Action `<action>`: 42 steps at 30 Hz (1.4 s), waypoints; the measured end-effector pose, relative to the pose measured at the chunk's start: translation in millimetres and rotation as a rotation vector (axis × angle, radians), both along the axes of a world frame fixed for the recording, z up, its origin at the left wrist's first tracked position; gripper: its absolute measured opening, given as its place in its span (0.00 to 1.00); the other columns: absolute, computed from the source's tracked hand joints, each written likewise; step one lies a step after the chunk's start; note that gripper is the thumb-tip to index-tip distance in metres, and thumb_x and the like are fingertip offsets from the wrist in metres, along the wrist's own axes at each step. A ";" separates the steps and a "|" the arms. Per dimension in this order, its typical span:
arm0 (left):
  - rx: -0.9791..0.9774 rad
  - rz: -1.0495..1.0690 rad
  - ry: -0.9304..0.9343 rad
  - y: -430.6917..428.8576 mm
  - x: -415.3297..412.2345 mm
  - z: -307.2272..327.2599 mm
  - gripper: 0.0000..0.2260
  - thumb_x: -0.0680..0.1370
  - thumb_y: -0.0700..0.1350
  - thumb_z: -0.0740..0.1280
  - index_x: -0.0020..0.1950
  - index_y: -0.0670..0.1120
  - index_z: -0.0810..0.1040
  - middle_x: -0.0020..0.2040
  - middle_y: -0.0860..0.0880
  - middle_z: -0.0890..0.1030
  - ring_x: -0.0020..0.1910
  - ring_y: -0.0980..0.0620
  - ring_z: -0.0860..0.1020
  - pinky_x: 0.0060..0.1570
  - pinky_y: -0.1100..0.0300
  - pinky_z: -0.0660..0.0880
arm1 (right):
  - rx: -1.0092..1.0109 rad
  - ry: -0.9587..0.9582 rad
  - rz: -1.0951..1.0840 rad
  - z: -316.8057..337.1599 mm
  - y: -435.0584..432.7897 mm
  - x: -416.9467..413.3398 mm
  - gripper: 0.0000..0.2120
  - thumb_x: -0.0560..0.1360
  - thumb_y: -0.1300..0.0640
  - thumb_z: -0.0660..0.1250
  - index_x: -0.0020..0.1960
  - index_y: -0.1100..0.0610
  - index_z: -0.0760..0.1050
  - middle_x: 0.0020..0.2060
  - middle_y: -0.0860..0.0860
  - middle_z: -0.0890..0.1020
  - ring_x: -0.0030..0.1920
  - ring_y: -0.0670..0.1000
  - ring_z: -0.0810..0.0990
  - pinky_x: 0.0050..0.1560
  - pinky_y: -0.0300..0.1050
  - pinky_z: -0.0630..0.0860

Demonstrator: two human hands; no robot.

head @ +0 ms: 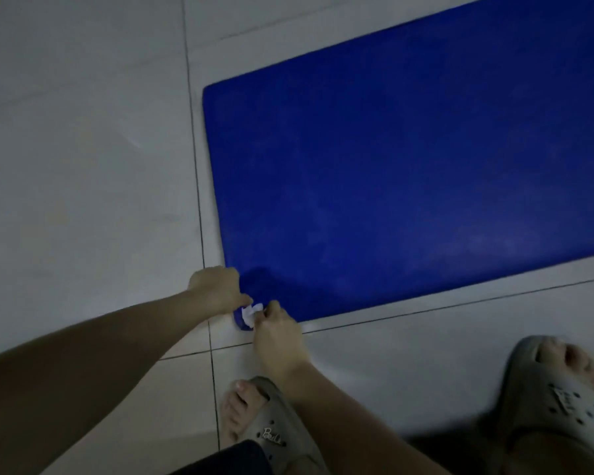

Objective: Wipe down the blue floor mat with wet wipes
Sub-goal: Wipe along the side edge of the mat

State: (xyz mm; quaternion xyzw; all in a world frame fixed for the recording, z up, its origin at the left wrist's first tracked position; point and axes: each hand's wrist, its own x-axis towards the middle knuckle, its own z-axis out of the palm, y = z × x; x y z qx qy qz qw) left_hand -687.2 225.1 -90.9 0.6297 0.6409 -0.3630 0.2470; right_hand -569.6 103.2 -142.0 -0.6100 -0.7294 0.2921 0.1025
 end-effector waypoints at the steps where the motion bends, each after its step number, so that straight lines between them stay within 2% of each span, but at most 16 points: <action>1: -0.013 -0.045 -0.025 9.3 5.5 -2.8 0.16 0.74 0.58 0.72 0.40 0.47 0.74 0.34 0.51 0.76 0.34 0.53 0.75 0.32 0.60 0.68 | 0.032 -0.026 0.023 -3.2 1.4 0.3 0.13 0.64 0.61 0.80 0.47 0.58 0.82 0.36 0.54 0.77 0.28 0.50 0.75 0.25 0.40 0.70; 4: -0.227 0.067 -0.145 27.3 19.5 -14.2 0.17 0.72 0.51 0.77 0.35 0.45 0.72 0.32 0.48 0.74 0.30 0.53 0.71 0.28 0.61 0.67 | 0.120 -0.081 0.093 -8.7 9.8 5.0 0.10 0.63 0.59 0.80 0.41 0.55 0.81 0.34 0.52 0.77 0.28 0.49 0.75 0.24 0.41 0.71; 7: -0.283 0.098 -0.147 27.0 20.5 -22.5 0.16 0.72 0.52 0.77 0.42 0.43 0.74 0.37 0.47 0.75 0.34 0.51 0.74 0.30 0.61 0.70 | 0.214 -0.101 0.093 -11.1 12.5 18.3 0.08 0.66 0.57 0.79 0.38 0.55 0.80 0.32 0.51 0.76 0.27 0.49 0.73 0.23 0.41 0.70; 9: -0.263 0.108 -0.199 19.2 11.3 -31.8 0.23 0.69 0.55 0.78 0.52 0.41 0.76 0.42 0.46 0.77 0.38 0.50 0.75 0.33 0.58 0.72 | 0.250 -0.014 0.013 -16.3 8.7 41.0 0.08 0.72 0.56 0.78 0.40 0.55 0.79 0.31 0.50 0.75 0.26 0.50 0.73 0.24 0.42 0.71; 11: -0.231 0.113 -0.221 14.3 6.5 -35.6 0.29 0.69 0.57 0.78 0.61 0.41 0.74 0.49 0.46 0.78 0.44 0.48 0.78 0.39 0.56 0.77 | 0.291 0.014 -0.118 -19.3 8.4 73.3 0.09 0.73 0.59 0.76 0.48 0.53 0.77 0.33 0.51 0.75 0.27 0.51 0.73 0.24 0.46 0.73; 14: -0.213 0.119 -0.230 12.2 8.0 -33.0 0.29 0.73 0.58 0.76 0.63 0.44 0.69 0.57 0.47 0.77 0.54 0.47 0.78 0.52 0.55 0.80 | 0.247 -0.015 -0.359 -17.7 5.7 120.5 0.10 0.73 0.61 0.76 0.49 0.55 0.77 0.34 0.52 0.77 0.29 0.54 0.75 0.27 0.48 0.73; 17: -0.205 0.093 -0.220 12.5 9.1 -29.8 0.27 0.76 0.57 0.74 0.65 0.46 0.64 0.57 0.48 0.74 0.54 0.50 0.75 0.50 0.59 0.77 | 0.168 0.008 -0.535 -15.1 0.0 117.1 0.06 0.80 0.56 0.68 0.46 0.56 0.75 0.38 0.52 0.79 0.33 0.53 0.77 0.33 0.50 0.77; 20: -0.207 0.057 -0.228 14.6 4.4 -35.9 0.26 0.77 0.58 0.73 0.63 0.45 0.65 0.51 0.49 0.73 0.47 0.53 0.74 0.40 0.61 0.73 | 0.160 0.066 -0.432 -18.4 -4.8 61.7 0.03 0.80 0.57 0.69 0.48 0.55 0.76 0.36 0.50 0.79 0.32 0.50 0.77 0.31 0.45 0.76; 24: -0.205 0.013 -0.204 17.6 -0.8 -45.0 0.25 0.78 0.57 0.71 0.63 0.42 0.67 0.48 0.48 0.73 0.44 0.53 0.73 0.38 0.62 0.71 | 0.099 -0.002 -0.107 -12.9 -6.9 -5.9 0.11 0.67 0.58 0.79 0.45 0.54 0.79 0.32 0.49 0.79 0.26 0.46 0.75 0.24 0.38 0.67; 27: -0.222 -0.001 -0.179 20.6 4.9 -43.0 0.26 0.78 0.58 0.71 0.64 0.43 0.66 0.50 0.48 0.74 0.45 0.53 0.74 0.38 0.62 0.73 | 0.142 -0.068 -0.006 -14.4 2.6 12.2 0.08 0.72 0.56 0.74 0.51 0.54 0.80 0.34 0.48 0.79 0.27 0.47 0.76 0.24 0.40 0.68; 29: -0.233 0.002 -0.173 21.7 7.6 -41.6 0.29 0.77 0.58 0.72 0.67 0.44 0.65 0.55 0.47 0.74 0.51 0.50 0.75 0.46 0.60 0.77 | 0.186 -0.042 -0.062 -22.5 6.9 48.5 0.03 0.78 0.57 0.67 0.50 0.54 0.79 0.36 0.49 0.79 0.30 0.50 0.77 0.26 0.43 0.69; 31: -0.233 0.002 -0.186 20.7 9.5 -40.2 0.31 0.77 0.58 0.73 0.70 0.43 0.64 0.59 0.46 0.74 0.56 0.48 0.76 0.54 0.57 0.78 | 0.229 -0.030 -0.303 -25.4 10.4 101.7 0.07 0.81 0.56 0.66 0.44 0.55 0.77 0.37 0.51 0.80 0.33 0.54 0.79 0.29 0.47 0.72; 34: -0.221 0.015 -0.205 17.6 8.7 -38.9 0.31 0.77 0.59 0.73 0.70 0.44 0.63 0.59 0.47 0.73 0.57 0.48 0.76 0.56 0.56 0.78 | 0.147 -0.083 -0.555 -17.0 5.7 166.6 0.08 0.81 0.55 0.66 0.45 0.58 0.75 0.40 0.54 0.80 0.36 0.58 0.79 0.34 0.49 0.73; 37: -0.212 0.014 -0.220 15.1 4.4 -38.7 0.30 0.77 0.59 0.72 0.68 0.45 0.64 0.58 0.47 0.73 0.56 0.48 0.76 0.56 0.55 0.78 | 0.104 -0.081 -0.688 -13.1 6.1 159.4 0.07 0.82 0.54 0.63 0.47 0.57 0.73 0.41 0.52 0.79 0.37 0.55 0.79 0.35 0.46 0.70; 40: -0.206 0.010 -0.222 13.6 -1.1 -41.7 0.27 0.76 0.60 0.73 0.64 0.46 0.65 0.58 0.46 0.73 0.55 0.48 0.76 0.56 0.53 0.78 | 0.034 0.000 -0.579 -15.5 5.7 99.2 0.06 0.82 0.55 0.63 0.49 0.56 0.76 0.43 0.53 0.82 0.41 0.55 0.81 0.40 0.50 0.77; 42: -0.199 -0.005 -0.206 13.6 -2.5 -43.0 0.25 0.76 0.60 0.73 0.61 0.46 0.66 0.56 0.46 0.73 0.52 0.48 0.76 0.53 0.54 0.78 | 0.057 0.000 -0.348 -13.1 5.4 54.7 0.02 0.81 0.58 0.65 0.50 0.56 0.76 0.42 0.52 0.82 0.38 0.53 0.81 0.37 0.50 0.79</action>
